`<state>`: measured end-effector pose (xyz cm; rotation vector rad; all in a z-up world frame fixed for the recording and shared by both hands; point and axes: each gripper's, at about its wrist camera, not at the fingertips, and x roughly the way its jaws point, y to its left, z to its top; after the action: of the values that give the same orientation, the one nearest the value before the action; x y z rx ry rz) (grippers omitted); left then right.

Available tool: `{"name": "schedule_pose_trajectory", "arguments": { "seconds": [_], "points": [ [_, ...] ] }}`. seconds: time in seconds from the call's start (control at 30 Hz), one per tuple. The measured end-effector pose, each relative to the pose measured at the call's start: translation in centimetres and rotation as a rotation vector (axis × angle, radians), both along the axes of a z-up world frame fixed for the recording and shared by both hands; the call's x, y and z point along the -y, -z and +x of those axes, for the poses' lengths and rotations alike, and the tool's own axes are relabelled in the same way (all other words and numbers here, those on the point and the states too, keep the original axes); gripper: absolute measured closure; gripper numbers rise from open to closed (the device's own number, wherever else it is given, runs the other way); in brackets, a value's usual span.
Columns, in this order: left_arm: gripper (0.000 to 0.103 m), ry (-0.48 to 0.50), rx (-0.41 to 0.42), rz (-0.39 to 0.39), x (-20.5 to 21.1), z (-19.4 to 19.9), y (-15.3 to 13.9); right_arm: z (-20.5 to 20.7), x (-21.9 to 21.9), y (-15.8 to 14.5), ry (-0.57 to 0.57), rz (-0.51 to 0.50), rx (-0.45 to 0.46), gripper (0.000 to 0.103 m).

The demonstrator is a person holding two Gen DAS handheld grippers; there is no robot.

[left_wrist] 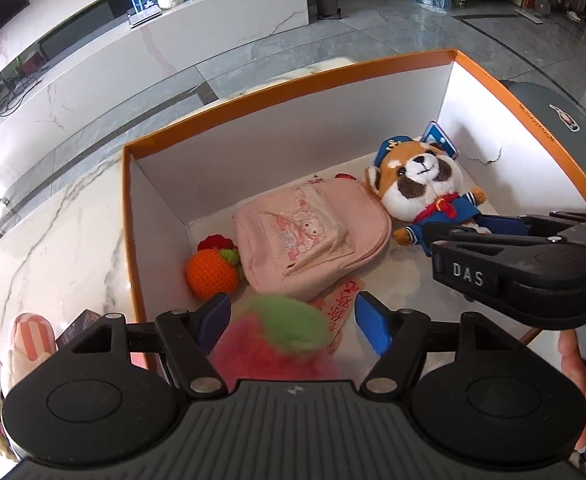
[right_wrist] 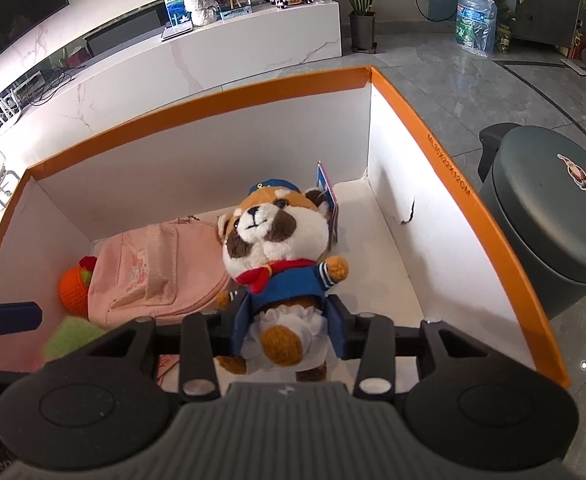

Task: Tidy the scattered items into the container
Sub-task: 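Open the left tool to drop the pompom while the right tool releases the red panda into the box, then withdraw both tools from the box back toward the table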

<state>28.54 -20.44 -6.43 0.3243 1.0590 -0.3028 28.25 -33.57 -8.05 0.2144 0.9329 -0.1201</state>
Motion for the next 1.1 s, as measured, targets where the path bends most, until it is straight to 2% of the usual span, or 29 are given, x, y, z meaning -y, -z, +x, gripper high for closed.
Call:
{"name": "schedule_pose_trajectory", "arguments": {
  "seconds": [0.23, 0.4, 0.57, 0.77, 0.9, 1.1],
  "points": [
    [0.022, -0.017, 0.006, -0.012, -0.6, -0.1, 0.1, -0.4, -0.3, -0.2, 0.006, -0.024, 0.021, 0.053],
    [0.022, -0.03, 0.018, -0.015, -1.1, -0.5, -0.1, -0.6, -0.4, -0.6, 0.016, -0.043, 0.051, 0.031],
    [0.022, -0.042, 0.017, -0.039, -1.8, -1.1, -0.7, -1.0, -0.3, -1.2, 0.038, -0.038, 0.084, 0.025],
    [0.022, -0.064, 0.055, -0.073, -2.8, -2.3, -2.3, -1.9, -0.7, -2.2, 0.054, -0.032, 0.147, 0.022],
    [0.022, -0.073, 0.083, -0.151, -4.4, -3.9, -3.6, -2.9, -1.1, -2.7, 0.081, -0.034, 0.201, 0.022],
    [0.022, -0.111, 0.206, -0.205, -7.3, -7.6, -5.1, -5.4, -3.7, -4.6, 0.091, -0.111, 0.381, 0.021]
  ]
}}
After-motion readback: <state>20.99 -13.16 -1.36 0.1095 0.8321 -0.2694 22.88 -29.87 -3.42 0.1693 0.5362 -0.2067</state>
